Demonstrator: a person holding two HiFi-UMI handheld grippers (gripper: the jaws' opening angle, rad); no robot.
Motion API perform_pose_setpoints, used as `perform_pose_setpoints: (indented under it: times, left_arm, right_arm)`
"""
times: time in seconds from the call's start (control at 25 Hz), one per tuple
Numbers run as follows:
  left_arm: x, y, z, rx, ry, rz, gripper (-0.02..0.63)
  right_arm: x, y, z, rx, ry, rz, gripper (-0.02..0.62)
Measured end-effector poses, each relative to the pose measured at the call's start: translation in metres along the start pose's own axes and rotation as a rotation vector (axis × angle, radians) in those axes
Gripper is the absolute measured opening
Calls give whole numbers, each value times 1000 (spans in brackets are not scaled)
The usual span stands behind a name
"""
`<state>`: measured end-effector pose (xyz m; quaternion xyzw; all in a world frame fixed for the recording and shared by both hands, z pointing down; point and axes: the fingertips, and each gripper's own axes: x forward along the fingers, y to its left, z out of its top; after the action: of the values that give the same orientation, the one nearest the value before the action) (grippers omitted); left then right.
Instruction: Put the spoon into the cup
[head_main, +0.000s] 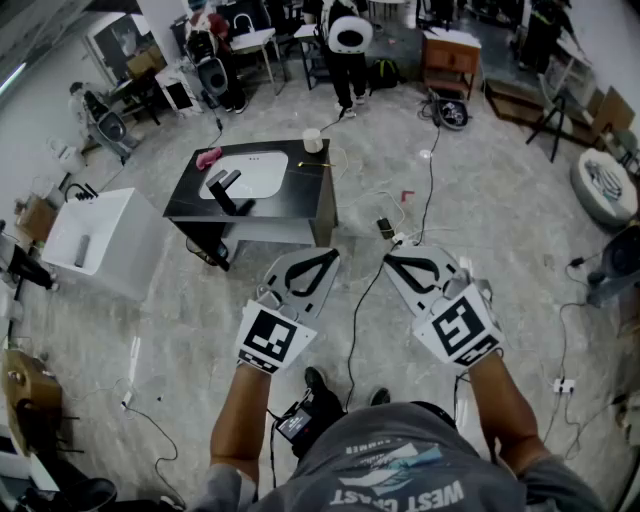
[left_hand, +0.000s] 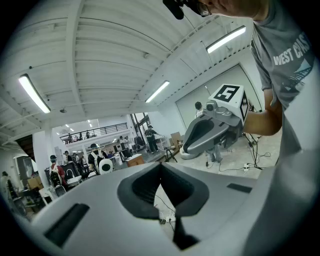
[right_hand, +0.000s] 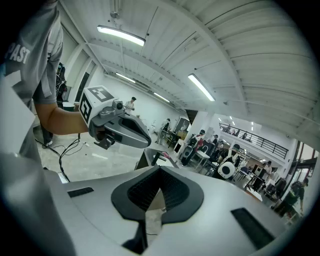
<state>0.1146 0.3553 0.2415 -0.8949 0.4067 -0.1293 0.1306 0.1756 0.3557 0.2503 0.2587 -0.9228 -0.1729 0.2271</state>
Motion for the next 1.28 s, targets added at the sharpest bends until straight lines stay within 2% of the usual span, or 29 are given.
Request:
perform_pose_setpoints:
  times: [0.92, 1.12, 1.28]
  left_arm:
    - [11, 8, -8, -12, 17, 11, 3]
    - [17, 22, -25, -35, 25, -3, 3]
    - [26, 50, -38, -41, 25, -21, 3]
  right_arm:
    - [13, -11, -5, -10, -26, 1, 32]
    - [36, -15, -12, 33, -14, 4, 32]
    - [64, -27, -9, 42, -4, -4, 32]
